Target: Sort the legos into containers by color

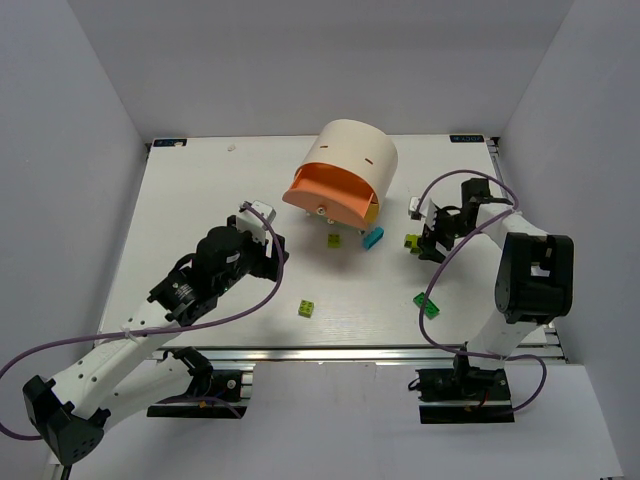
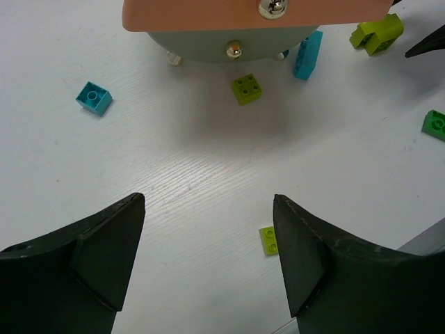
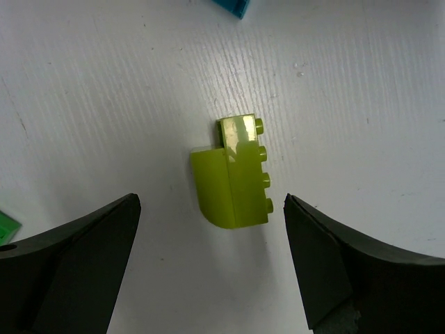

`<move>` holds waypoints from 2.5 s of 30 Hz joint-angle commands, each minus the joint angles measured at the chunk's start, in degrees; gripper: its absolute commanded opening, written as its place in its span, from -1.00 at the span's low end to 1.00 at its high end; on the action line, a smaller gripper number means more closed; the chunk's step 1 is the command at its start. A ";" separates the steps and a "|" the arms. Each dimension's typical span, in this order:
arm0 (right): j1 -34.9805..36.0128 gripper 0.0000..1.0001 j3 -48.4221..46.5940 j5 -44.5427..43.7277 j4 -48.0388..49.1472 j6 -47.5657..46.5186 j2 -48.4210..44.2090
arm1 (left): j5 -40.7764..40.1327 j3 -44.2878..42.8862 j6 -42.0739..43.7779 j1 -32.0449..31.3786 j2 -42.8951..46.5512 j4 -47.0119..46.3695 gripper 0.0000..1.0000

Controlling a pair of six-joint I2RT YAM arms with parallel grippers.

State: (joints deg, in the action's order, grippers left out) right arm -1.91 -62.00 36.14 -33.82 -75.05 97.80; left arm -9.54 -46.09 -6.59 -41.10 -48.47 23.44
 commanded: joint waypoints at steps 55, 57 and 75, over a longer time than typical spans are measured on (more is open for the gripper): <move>17.37 -1.00 9.97 13.87 -15.31 -10.82 -54.03 | 41.19 0.83 -37.71 -4.43 -15.68 -38.74 0.89; 19.40 -1.00 10.05 13.35 -14.87 -10.30 -54.20 | 39.87 -1.72 -37.79 -6.53 -18.85 -37.95 0.89; 26.87 -1.00 13.92 9.92 -10.74 -6.79 -55.35 | 28.44 -12.36 -34.37 -13.92 -30.37 -29.24 0.67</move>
State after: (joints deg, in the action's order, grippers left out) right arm 24.14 -48.69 45.63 -46.83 -83.05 43.09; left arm 20.27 -56.36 -41.93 -54.48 -78.37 -6.61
